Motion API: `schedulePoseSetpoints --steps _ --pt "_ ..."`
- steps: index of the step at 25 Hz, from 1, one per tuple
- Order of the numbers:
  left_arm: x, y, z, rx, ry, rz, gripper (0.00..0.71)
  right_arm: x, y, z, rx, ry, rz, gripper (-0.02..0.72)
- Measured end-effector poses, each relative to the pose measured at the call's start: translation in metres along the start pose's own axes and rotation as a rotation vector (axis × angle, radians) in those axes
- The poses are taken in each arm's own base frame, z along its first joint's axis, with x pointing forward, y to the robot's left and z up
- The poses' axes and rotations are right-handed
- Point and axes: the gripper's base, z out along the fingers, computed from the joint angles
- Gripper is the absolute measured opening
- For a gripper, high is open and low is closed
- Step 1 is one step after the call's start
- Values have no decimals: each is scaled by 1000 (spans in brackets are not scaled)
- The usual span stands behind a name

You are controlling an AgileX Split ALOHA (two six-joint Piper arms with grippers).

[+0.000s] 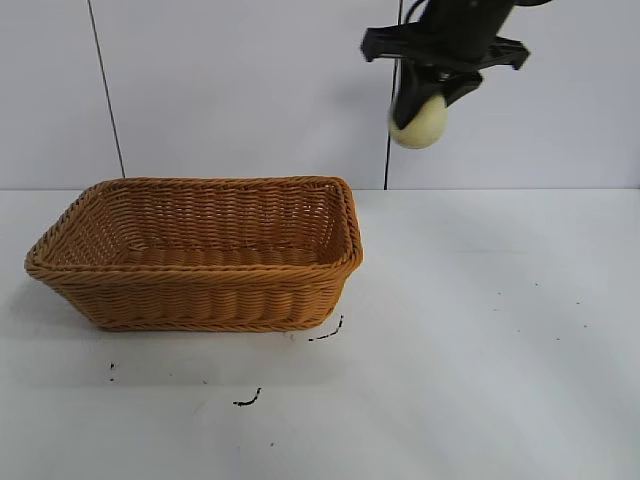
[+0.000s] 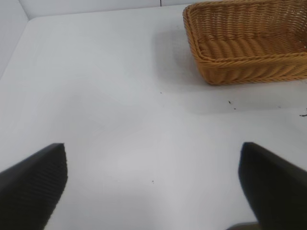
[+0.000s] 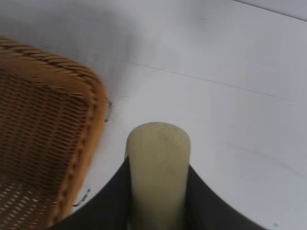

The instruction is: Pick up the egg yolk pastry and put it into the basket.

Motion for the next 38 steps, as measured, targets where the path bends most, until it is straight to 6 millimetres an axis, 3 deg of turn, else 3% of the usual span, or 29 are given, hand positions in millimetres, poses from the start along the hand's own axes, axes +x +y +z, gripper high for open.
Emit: schedulePoseSetpoints --steps 6,10,13,19,22,26,28,32,38 --pt "0 0 0 0 0 0 697 1 82 23 -78 -14 -152 172" --pt "0 0 0 0 0 0 697 4 121 44 -106 -61 -227 172" --pt "0 0 0 0 0 0 697 7 134 69 -115 -93 -233 172" --pt "0 0 0 0 0 0 697 25 133 126 -102 -66 -199 179" --pt "0 0 0 0 0 0 697 31 132 137 -101 -45 -197 251" --pt "0 0 0 0 0 0 697 31 132 138 -100 -48 -196 458" --pt "0 0 0 0 0 0 697 31 132 137 -101 -48 -194 524" --pt "0 0 0 0 0 0 697 21 133 117 -104 -55 -194 560" --pt "0 0 0 0 0 0 697 -18 137 56 -107 -72 -182 563"
